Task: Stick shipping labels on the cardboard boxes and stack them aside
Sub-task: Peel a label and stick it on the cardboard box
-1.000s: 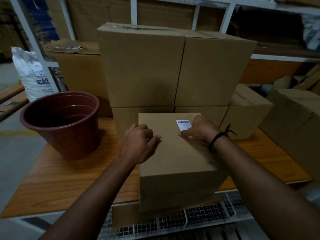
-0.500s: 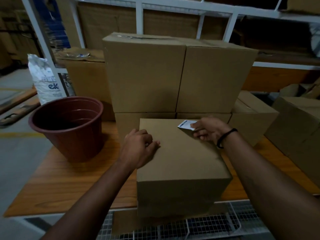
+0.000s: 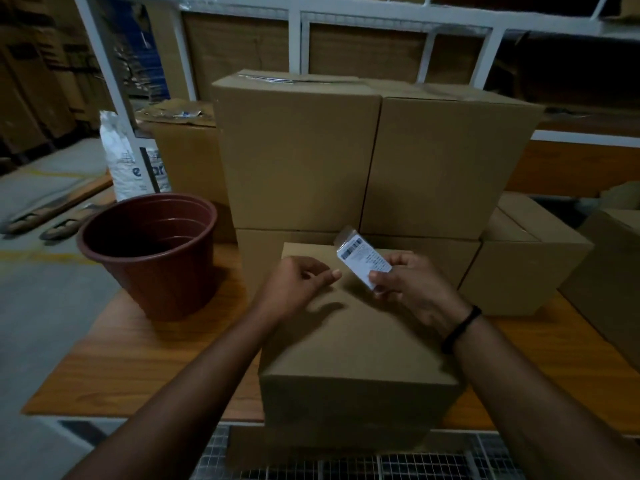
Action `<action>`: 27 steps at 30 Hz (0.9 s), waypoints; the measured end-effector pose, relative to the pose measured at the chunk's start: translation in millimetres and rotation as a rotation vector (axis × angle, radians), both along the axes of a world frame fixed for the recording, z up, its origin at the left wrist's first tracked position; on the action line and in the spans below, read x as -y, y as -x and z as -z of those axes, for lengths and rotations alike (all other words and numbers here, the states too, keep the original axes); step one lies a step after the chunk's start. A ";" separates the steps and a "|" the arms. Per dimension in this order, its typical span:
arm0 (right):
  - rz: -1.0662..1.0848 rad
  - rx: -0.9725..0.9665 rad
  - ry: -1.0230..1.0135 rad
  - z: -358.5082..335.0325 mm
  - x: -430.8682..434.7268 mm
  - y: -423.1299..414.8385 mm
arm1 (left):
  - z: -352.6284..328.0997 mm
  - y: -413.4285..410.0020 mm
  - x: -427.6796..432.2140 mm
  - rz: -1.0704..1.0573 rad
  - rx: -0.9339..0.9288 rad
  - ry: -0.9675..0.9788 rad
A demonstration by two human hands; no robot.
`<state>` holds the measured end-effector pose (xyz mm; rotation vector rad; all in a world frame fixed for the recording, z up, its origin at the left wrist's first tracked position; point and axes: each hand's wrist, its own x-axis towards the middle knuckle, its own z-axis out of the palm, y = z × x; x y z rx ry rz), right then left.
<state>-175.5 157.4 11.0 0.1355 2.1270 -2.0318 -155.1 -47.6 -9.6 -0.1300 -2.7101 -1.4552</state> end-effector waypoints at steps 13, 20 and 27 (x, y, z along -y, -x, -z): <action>-0.319 -0.120 -0.090 -2.6 12.0 19.6 | -13.7 2.4 10.6 -0.085 0.174 -0.504; -0.454 -0.142 -0.178 -22.1 72.7 42.9 | -10.1 -3.6 51.2 -0.120 0.157 -0.562; -0.441 0.002 0.043 -23.4 169.9 62.2 | -10.4 -6.5 141.6 -0.240 0.077 -0.774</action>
